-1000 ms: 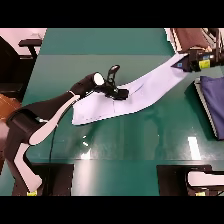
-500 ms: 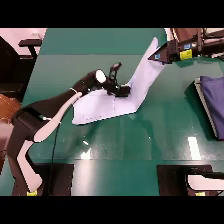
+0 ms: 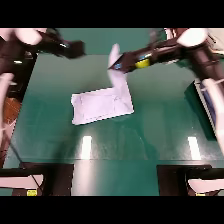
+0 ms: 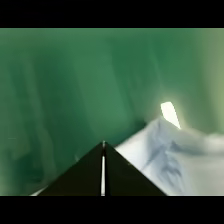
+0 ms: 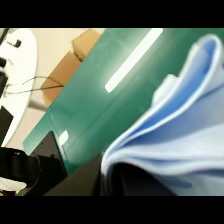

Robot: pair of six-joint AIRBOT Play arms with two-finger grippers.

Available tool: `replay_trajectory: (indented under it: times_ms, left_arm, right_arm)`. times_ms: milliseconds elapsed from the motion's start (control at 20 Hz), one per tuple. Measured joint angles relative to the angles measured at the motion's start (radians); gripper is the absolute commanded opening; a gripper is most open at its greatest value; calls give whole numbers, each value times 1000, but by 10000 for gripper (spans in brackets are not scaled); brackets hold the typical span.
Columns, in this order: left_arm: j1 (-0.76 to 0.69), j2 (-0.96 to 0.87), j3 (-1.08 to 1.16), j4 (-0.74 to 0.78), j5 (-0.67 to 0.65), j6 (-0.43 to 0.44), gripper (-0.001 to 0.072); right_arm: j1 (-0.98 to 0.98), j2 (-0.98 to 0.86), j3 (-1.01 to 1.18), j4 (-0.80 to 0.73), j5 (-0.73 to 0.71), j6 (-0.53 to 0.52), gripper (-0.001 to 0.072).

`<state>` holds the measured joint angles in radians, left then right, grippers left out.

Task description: Fold the shirts.

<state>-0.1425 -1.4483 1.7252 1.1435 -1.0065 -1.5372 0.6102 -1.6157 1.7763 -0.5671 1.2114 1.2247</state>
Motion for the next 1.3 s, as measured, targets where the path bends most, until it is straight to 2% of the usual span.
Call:
replay_trajectory:
  times_ms: [50, 150, 300, 450, 600, 650, 700, 750, 950, 1200, 1250, 1300]
  left_arm:
    - [36, 42, 1, 13, -6, 0, 25]
    - [91, 104, 1, 35, -27, 0, 26]
    - [131, 153, 1, 53, -55, 0, 26]
    - [148, 171, 0, 62, -84, 1, 26]
    - [152, 179, 0, 63, -109, 15, 25]
    - [153, 179, 0, 63, -115, 17, 25]
    - [154, 180, 0, 62, -120, 20, 25]
    - [154, 180, 0, 60, -125, 21, 26]
    - [154, 178, -2, 53, -132, 25, 26]
    - [154, 177, -2, 50, -132, 44, 25]
    - [154, 177, -2, 50, -132, 46, 25]
    - [154, 177, -2, 50, -132, 47, 25]
  right_arm:
    - [52, -44, 28, -2, -18, -14, 516]
    - [127, -125, 90, -19, -21, -36, 526]
    - [159, -216, 158, -47, 69, -43, 512]
    - [98, -227, 116, -61, 149, -42, 511]
    - [-29, -176, -20, -135, 178, -26, 516]
    - [-80, -155, -78, -175, 176, -11, 538]
    - [-129, -138, -131, -204, 168, 3, 638]
    - [-179, -123, -185, -223, 153, 16, 649]
    - [-307, -114, -345, -223, 87, 45, 644]
    - [-301, -202, -369, -140, 40, 52, 625]
    - [-285, -225, -353, -117, 37, 52, 570]
    - [-267, -251, -335, -91, 29, 52, 458]
